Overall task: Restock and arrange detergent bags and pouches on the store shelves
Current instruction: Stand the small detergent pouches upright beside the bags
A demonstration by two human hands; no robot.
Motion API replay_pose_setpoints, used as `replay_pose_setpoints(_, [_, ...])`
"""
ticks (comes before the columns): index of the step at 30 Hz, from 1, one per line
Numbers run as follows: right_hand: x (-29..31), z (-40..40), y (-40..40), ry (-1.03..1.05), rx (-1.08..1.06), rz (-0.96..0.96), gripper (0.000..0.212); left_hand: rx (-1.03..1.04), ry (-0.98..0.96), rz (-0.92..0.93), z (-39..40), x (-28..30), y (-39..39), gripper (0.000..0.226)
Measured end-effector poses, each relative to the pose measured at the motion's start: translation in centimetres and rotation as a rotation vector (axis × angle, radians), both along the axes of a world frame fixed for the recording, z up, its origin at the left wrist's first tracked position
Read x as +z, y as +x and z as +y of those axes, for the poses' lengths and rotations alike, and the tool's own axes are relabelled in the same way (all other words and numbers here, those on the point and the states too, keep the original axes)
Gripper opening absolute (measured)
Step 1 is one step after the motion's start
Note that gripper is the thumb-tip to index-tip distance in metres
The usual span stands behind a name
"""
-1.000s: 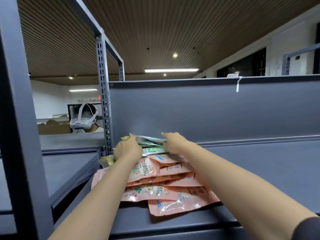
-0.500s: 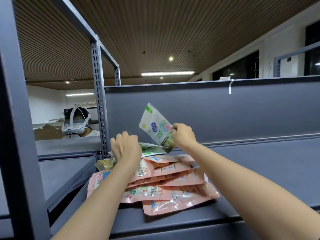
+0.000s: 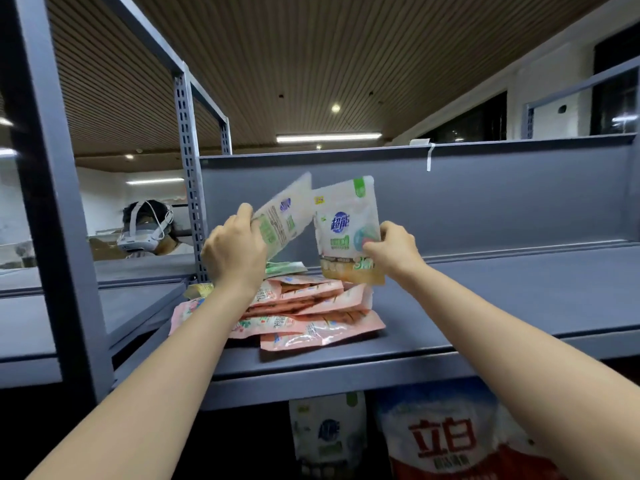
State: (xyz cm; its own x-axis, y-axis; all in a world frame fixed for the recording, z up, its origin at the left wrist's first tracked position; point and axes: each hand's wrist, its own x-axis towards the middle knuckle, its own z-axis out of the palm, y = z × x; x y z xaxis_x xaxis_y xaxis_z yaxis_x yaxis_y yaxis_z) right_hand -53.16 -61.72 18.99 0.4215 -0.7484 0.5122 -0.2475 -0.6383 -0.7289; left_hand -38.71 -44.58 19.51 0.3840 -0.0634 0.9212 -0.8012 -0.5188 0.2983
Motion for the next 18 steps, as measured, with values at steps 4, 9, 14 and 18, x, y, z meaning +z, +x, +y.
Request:
replay_pose_setpoints(4, [-1.0,0.7,-1.5,0.056,0.022,0.086,0.018,-0.04,-0.109,0.043,0.6,0.2,-2.1,0.015])
replay_pose_setpoints(9, [-1.0,1.1,-3.1,0.123,-0.237,-0.046,0.016,-0.089,0.068,-0.19,0.3,-1.5,-6.2,0.015])
replay_pose_setpoints(14, [-1.3,0.9,-4.6,0.167,-0.231,-0.101,0.013,-0.212,0.588,-0.094,-3.1,-2.7,-8.3,0.037])
replay_pose_setpoints(18, [-3.8,0.1,-5.6,0.176,-0.178,-0.155,0.017,-0.268,0.535,0.118,-4.1,-2.5,-6.8,0.027])
